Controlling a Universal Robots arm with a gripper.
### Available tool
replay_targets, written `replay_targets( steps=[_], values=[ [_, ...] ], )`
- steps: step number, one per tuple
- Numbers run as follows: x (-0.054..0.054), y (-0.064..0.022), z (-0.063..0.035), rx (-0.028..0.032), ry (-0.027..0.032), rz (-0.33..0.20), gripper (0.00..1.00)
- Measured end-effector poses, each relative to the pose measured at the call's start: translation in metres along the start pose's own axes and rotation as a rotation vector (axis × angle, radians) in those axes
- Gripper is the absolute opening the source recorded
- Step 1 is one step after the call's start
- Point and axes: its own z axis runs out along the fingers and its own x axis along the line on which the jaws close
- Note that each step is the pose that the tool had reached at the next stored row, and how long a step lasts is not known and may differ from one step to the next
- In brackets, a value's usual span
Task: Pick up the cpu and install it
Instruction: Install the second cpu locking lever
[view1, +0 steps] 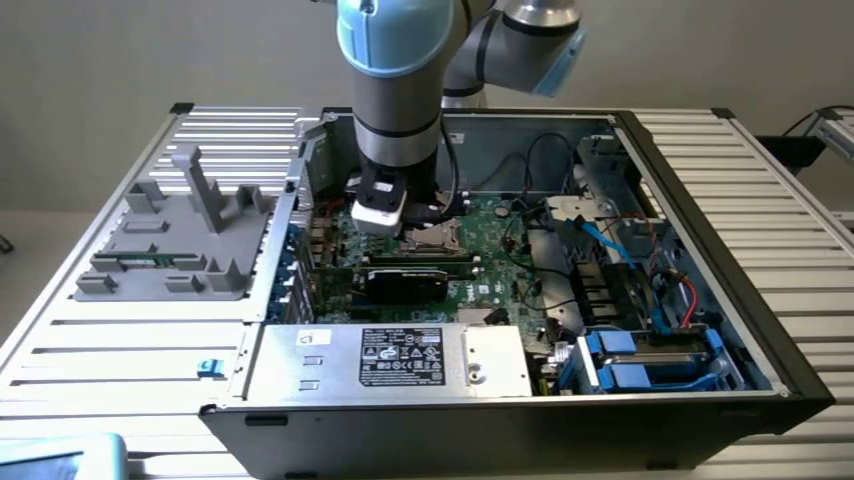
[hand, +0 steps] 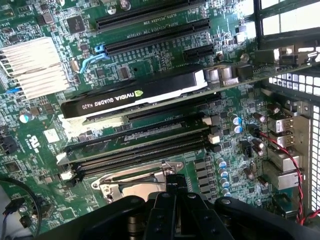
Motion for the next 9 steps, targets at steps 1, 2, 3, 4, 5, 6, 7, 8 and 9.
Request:
replay_targets(
  steps=[1,2,3,4,5,6,7,8,9],
  values=[
    [0.0,0.0001,0.0001,-0.0005,-0.0014,0.0,0.11],
    [-0.0001,0.0001,0.0001,-0.0009,-0.0026,0.001,0.11],
    [-0.0002,0.0002,0.0003,-0.001,-0.0036,0.001,0.11],
    [-0.0003,0.0002,0.0004,-0.0009,-0.0039,0.001,0.11],
    [-0.0004,0.0003,0.0004,-0.0011,-0.0042,0.001,0.11],
    [-0.0005,0.0003,0.0004,-0.001,-0.0042,0.001,0.11],
    [-0.0007,0.0004,0.0005,-0.0008,-0.0042,0.001,0.11],
    [-0.001,0.0005,0.0007,-0.0005,-0.0042,0.001,0.11],
    [-0.0015,0.0006,0.0008,-0.0004,-0.0043,0.001,0.11]
  ],
)
